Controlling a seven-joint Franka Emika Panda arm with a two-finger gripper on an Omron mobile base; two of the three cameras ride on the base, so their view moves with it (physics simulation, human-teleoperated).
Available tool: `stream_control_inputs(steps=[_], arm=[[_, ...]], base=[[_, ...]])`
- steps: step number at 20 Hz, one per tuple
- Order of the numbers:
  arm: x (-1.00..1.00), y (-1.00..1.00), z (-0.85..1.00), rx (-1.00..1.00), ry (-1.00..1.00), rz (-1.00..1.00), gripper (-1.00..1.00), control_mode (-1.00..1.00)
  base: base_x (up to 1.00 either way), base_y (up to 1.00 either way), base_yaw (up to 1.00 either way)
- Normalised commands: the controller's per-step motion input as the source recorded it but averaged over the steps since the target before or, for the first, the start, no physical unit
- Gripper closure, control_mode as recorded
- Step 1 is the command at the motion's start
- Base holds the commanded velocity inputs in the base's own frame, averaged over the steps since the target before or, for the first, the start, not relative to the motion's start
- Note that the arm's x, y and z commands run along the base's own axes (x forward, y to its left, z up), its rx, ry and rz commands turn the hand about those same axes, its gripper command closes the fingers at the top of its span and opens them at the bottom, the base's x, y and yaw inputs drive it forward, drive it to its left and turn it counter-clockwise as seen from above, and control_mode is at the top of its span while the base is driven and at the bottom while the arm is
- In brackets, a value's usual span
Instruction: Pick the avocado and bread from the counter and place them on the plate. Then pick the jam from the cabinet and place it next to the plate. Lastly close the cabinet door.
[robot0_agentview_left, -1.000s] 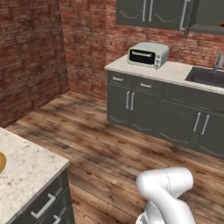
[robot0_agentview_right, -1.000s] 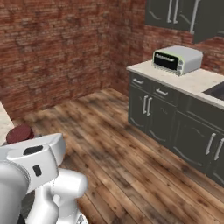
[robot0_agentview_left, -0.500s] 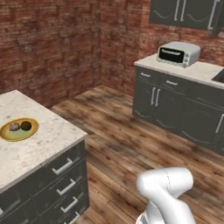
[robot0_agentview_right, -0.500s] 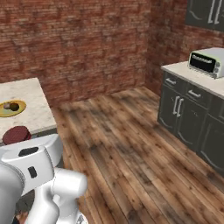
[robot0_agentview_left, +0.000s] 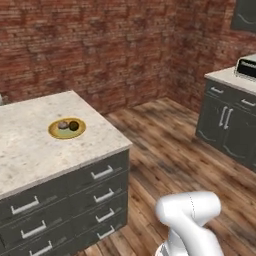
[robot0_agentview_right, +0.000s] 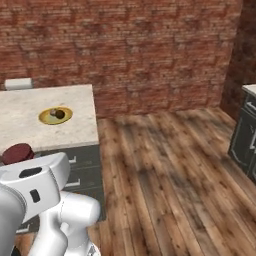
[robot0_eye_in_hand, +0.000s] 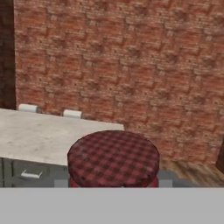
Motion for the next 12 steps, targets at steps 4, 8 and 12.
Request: stream_control_inputs(steps=[4, 8, 12], arm=[[0.00, 0.00, 0.00, 0.00, 0.00, 0.00, 1.00, 1.00], [0.00, 0.00, 0.00, 0.00, 0.00, 0.00, 1.00, 1.00], [0.00, 0.00, 0.00, 0.00, 0.00, 0.00, 1.00, 1.00]], base=[[-0.02, 0.01, 0.48], [-0.01, 0.16, 0.42], [0.00, 0.41, 0.33]])
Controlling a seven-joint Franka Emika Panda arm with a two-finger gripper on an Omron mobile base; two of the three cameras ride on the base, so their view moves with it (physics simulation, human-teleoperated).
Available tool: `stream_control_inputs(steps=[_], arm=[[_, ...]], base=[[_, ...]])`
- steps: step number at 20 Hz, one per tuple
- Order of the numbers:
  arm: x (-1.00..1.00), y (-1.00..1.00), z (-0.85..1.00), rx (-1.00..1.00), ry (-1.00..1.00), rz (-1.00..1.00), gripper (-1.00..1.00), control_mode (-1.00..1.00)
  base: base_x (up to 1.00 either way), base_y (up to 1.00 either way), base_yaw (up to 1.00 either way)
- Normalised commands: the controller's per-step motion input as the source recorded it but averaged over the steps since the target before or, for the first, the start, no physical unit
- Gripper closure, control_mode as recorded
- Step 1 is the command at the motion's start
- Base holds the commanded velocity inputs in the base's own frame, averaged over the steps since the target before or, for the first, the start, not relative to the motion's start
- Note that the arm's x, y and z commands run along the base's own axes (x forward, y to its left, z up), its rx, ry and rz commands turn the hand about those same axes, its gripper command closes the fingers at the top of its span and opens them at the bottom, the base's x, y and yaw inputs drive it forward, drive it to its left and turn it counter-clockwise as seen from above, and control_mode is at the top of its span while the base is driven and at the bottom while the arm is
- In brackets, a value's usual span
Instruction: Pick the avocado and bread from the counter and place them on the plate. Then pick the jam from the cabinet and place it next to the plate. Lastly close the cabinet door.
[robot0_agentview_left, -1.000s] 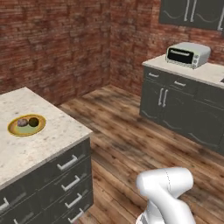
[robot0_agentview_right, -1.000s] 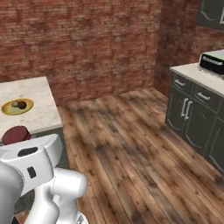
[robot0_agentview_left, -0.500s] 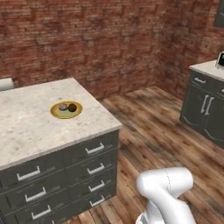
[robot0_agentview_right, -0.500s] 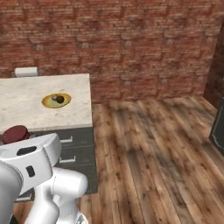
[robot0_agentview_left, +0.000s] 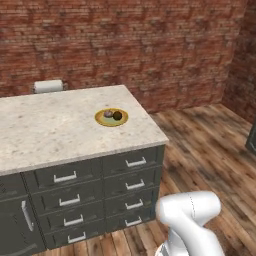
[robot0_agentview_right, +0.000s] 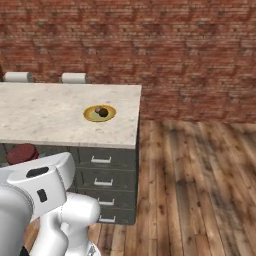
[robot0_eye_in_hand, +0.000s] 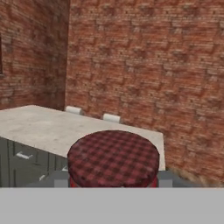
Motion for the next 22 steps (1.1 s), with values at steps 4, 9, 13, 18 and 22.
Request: stream_control_inputs(steps=[4, 9, 13, 18, 22], arm=[[0.00, 0.00, 0.00, 0.00, 0.00, 0.00, 1.00, 1.00], [0.00, 0.00, 0.00, 0.00, 0.00, 0.00, 1.00, 1.00], [0.00, 0.00, 0.00, 0.00, 0.00, 0.00, 1.00, 1.00], [0.00, 0.00, 0.00, 0.00, 0.00, 0.00, 1.00, 1.00], [0.00, 0.00, 0.00, 0.00, 0.00, 0.00, 1.00, 1.00]], base=[[0.00, 0.67, 0.23], [0.00, 0.58, 0.08], [0.04, 0.29, -0.01], [0.30, 0.06, -0.06], [0.55, 0.06, -0.26]])
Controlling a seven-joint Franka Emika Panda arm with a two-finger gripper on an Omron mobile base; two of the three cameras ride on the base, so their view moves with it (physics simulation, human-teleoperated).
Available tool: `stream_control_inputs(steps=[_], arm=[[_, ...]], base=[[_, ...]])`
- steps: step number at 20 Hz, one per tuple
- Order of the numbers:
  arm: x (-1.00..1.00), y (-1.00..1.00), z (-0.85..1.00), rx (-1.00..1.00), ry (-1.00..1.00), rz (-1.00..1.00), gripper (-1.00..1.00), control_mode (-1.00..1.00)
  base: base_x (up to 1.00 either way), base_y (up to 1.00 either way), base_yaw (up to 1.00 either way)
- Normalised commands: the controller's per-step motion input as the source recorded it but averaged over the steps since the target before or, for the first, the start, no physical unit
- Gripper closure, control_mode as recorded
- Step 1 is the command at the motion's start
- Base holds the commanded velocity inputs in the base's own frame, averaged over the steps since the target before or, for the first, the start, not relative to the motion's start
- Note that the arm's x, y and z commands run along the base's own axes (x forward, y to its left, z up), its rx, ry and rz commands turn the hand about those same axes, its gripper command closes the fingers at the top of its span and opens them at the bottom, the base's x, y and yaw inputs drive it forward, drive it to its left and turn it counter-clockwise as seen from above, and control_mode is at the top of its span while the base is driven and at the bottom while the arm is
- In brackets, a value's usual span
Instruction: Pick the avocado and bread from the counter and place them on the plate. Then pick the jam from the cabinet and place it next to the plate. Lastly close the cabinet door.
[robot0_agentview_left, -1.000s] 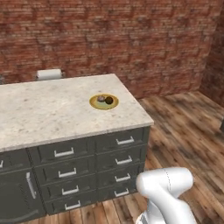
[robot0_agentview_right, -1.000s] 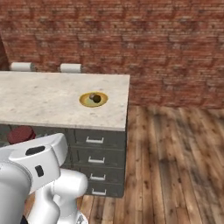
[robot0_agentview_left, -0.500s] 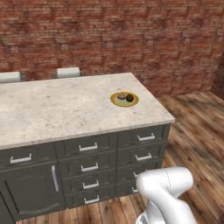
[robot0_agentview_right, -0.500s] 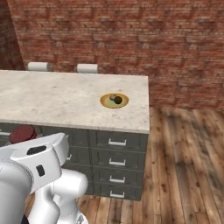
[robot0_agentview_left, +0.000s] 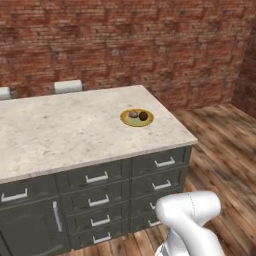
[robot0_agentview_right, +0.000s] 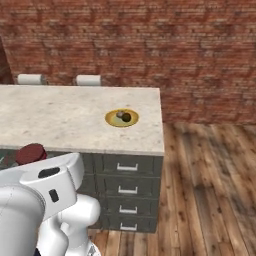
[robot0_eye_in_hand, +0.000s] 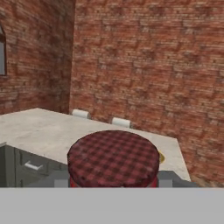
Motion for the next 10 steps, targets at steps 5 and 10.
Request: stream_control_inputs(steps=[5, 10], arm=[[0.00, 0.00, 0.00, 0.00, 0.00, 0.00, 1.00, 1.00], [0.00, 0.00, 0.00, 0.00, 0.00, 0.00, 1.00, 1.00]], base=[[0.70, 0.33, -0.32], [0.52, 0.59, -0.17]])
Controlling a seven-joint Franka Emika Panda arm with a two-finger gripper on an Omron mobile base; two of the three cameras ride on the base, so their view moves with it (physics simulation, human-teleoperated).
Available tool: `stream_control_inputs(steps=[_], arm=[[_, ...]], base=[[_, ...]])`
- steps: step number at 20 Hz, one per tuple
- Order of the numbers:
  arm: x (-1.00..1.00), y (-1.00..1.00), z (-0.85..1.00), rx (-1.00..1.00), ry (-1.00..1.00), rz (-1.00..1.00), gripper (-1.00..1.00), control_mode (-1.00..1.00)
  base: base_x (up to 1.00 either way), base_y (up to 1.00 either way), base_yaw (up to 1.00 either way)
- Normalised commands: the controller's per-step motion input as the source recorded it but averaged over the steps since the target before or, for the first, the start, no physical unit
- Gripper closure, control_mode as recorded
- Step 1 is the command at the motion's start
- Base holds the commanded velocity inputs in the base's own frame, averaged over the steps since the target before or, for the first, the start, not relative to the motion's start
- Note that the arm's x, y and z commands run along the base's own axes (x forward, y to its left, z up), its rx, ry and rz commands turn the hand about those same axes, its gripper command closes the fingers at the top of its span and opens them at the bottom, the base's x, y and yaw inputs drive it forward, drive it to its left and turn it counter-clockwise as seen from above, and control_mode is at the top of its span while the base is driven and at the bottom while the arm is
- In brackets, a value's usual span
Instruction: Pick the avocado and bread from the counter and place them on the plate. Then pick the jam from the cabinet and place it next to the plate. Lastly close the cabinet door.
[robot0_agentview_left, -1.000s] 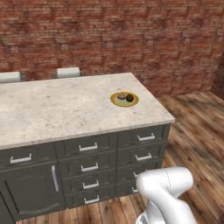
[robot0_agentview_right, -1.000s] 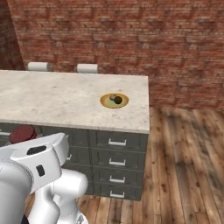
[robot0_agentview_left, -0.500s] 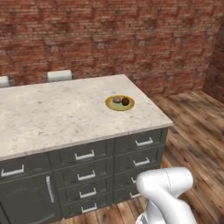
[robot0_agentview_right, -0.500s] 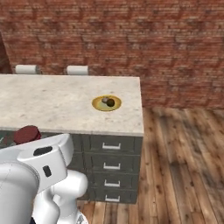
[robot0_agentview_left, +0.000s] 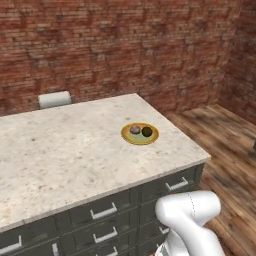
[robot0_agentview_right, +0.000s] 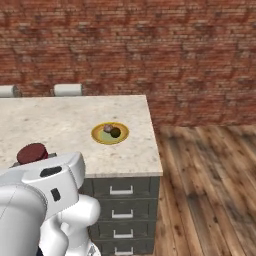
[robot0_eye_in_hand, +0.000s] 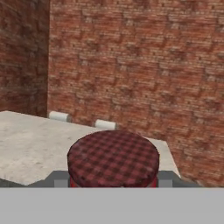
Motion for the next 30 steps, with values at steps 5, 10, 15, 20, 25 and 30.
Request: stream_control_inputs(steps=[5, 10, 15, 20, 25, 30], arm=[[0.00, 0.00, 0.00, 0.00, 0.00, 0.00, 1.00, 1.00], [0.00, 0.00, 0.00, 0.00, 0.00, 0.00, 1.00, 1.00], [0.00, 0.00, 0.00, 0.00, 0.00, 0.00, 1.00, 1.00], [0.00, 0.00, 0.00, 0.00, 0.00, 0.00, 1.00, 1.00], [0.00, 0.00, 0.00, 0.00, 0.00, 0.00, 1.00, 1.00], [0.00, 0.00, 0.00, 0.00, 0.00, 0.00, 1.00, 1.00]], base=[[0.45, 0.59, -0.10], [0.58, 0.15, -0.04], [0.69, -0.24, 0.18], [0.73, -0.57, 0.37], [0.54, -0.57, 0.40], [0.34, -0.26, 0.28]])
